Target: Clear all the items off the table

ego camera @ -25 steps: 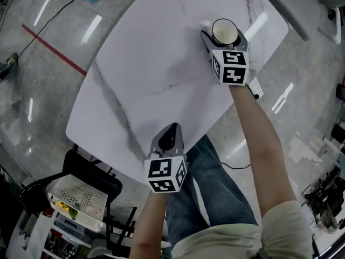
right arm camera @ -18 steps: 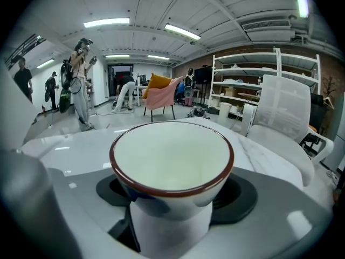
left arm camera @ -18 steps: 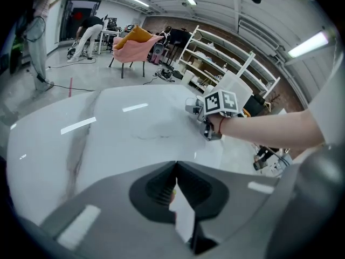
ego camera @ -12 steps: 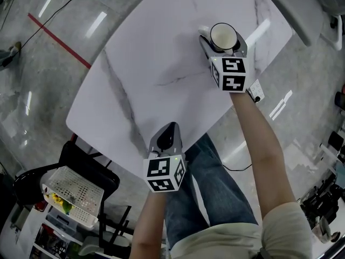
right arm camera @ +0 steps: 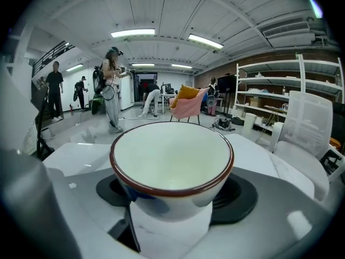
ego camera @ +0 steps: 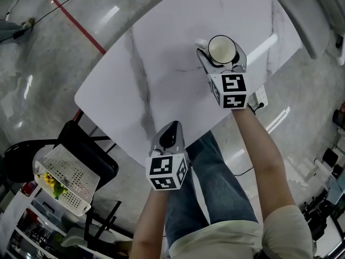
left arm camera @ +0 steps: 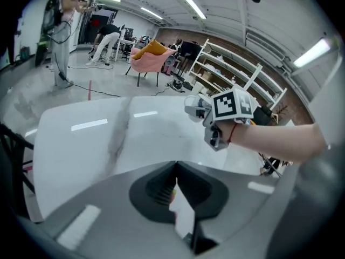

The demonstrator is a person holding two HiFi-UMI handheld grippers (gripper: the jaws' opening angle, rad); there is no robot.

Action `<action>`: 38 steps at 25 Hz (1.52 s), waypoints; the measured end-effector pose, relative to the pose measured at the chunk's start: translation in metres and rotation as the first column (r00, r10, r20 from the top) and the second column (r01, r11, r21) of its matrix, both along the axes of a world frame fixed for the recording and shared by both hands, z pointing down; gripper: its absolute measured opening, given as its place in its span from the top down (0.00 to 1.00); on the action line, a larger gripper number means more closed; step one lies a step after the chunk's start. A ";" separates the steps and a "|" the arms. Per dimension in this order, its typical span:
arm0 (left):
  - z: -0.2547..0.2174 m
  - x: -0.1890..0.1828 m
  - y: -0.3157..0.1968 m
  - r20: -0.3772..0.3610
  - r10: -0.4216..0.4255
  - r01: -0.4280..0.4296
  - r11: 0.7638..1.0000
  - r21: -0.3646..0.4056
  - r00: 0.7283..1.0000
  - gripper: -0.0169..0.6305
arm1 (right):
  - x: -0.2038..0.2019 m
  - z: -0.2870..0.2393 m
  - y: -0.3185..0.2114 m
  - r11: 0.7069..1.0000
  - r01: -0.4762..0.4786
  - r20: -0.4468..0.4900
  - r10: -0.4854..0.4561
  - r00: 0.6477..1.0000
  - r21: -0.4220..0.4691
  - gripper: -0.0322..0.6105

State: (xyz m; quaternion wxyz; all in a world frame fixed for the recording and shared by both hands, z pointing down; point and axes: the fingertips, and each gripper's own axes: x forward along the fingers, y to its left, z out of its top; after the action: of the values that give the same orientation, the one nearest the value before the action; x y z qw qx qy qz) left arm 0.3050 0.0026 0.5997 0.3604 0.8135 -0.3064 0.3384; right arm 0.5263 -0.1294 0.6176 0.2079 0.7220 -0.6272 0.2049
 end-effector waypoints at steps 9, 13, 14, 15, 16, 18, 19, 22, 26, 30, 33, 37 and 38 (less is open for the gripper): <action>-0.019 -0.061 0.004 -0.009 -0.080 0.080 0.996 0.039 0.997 0.96 | -0.098 -0.025 -0.001 0.990 0.142 0.001 -0.142 0.990 0.014 0.34; -0.025 -0.085 0.005 -0.014 -0.118 0.118 0.992 0.052 0.993 0.96 | -0.138 -0.032 0.001 0.978 0.208 -0.002 -0.208 0.978 0.013 0.34; -0.027 -0.090 0.006 -0.016 -0.127 0.128 0.990 0.054 0.992 0.96 | -0.148 -0.034 0.001 0.974 0.227 -0.001 -0.227 0.974 0.015 0.34; -0.028 -0.095 0.007 -0.018 -0.136 0.136 0.989 0.057 0.991 0.96 | -0.157 -0.036 0.003 0.969 0.245 -0.001 -0.245 0.969 0.015 0.34; -0.030 -0.099 0.008 -0.019 -0.143 0.144 0.988 0.061 0.990 0.96 | -0.167 -0.039 0.004 0.964 0.264 0.000 -0.264 0.965 0.015 0.34; -0.032 -0.110 0.011 -0.020 -0.159 0.160 0.985 0.065 0.987 0.96 | -0.187 -0.042 0.007 0.954 0.301 0.002 -0.301 0.954 0.013 0.34; -0.033 -0.116 0.012 -0.021 -0.169 0.170 0.983 0.066 0.985 0.96 | -0.198 -0.043 0.008 0.948 0.318 0.004 -0.318 0.948 0.012 0.34; -0.035 -0.135 0.016 -0.025 -0.203 0.204 0.977 0.065 0.979 0.96 | -0.230 -0.050 0.012 0.929 0.369 0.010 -0.369 0.929 0.015 0.34; -0.039 -0.160 0.021 -0.026 -0.242 0.243 0.967 0.072 0.970 0.96 | -0.272 -0.060 0.016 0.900 0.436 0.009 -0.436 0.900 0.026 0.34; -0.044 -0.187 0.027 -0.027 -0.285 0.286 0.955 0.079 0.958 0.96 | -0.315 -0.069 0.023 0.866 0.499 0.012 -0.499 0.866 0.035 0.34; -0.045 -0.210 0.033 -0.024 -0.322 0.323 0.943 0.080 0.946 0.96 | -0.348 -0.074 0.029 0.842 0.539 0.020 -0.539 0.842 0.036 0.34; -0.045 -0.241 0.042 -0.023 -0.370 0.370 0.926 0.076 0.929 0.96 | -0.392 -0.078 0.038 0.812 0.583 0.033 -0.584 0.811 0.038 0.34; -0.045 -0.248 0.044 -0.024 -0.378 0.379 0.922 0.075 0.925 0.96 | -0.402 -0.079 0.039 0.804 0.594 0.036 -0.595 0.803 0.040 0.34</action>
State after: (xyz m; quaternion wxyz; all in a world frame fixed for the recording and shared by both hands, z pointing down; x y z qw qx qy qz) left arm 0.0571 0.0467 0.5545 0.3880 0.7539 -0.4693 0.2466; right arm 0.1241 -0.0901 0.5386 0.2374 0.4872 -0.8290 0.1381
